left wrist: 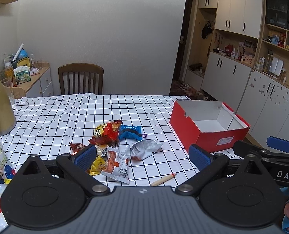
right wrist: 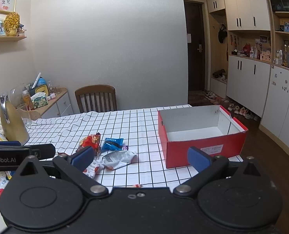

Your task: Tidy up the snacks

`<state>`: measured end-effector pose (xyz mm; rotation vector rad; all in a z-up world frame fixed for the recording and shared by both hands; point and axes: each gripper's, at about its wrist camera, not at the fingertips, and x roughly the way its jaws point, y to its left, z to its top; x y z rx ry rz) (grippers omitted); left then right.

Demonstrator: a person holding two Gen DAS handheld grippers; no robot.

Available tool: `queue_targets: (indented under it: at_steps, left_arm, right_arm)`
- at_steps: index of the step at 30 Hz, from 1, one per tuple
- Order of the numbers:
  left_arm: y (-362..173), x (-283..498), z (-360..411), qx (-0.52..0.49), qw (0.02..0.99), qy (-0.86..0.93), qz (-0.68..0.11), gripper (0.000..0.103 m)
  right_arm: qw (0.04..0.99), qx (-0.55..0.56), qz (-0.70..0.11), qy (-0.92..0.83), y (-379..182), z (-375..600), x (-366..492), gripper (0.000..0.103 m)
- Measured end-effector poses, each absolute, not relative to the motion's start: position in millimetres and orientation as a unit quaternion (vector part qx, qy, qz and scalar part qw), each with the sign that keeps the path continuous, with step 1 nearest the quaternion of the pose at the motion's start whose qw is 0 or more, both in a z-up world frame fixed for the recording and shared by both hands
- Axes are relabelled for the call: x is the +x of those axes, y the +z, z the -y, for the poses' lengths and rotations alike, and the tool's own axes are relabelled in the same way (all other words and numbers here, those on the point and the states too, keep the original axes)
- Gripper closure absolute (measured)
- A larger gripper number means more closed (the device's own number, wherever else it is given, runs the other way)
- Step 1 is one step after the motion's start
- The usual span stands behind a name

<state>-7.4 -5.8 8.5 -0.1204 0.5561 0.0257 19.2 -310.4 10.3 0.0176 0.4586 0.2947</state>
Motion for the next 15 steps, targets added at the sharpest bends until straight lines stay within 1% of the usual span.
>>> queue_targets:
  at_steps: [8, 13, 15]
  left_arm:
    - [1.7, 5.1, -2.5, -0.067, 0.954, 0.015, -0.290, 0.002]
    - [-16.4, 18.2, -24.1, -0.093, 0.940, 0.043, -0.326, 0.002]
    - [-26.0, 24.4, -31.4, -0.097, 0.933, 0.050, -0.342, 0.002]
  right_arm:
    - [0.963, 0.007, -0.224, 0.148, 10.2, 307.4, 26.2, 0.001]
    - [0.956, -0.001, -0.249, 0.152, 3.4, 302.0, 43.6, 0.001]
    - [0.951, -0.001, -0.269, 0.151, -3.8, 300.6, 52.9, 0.002]
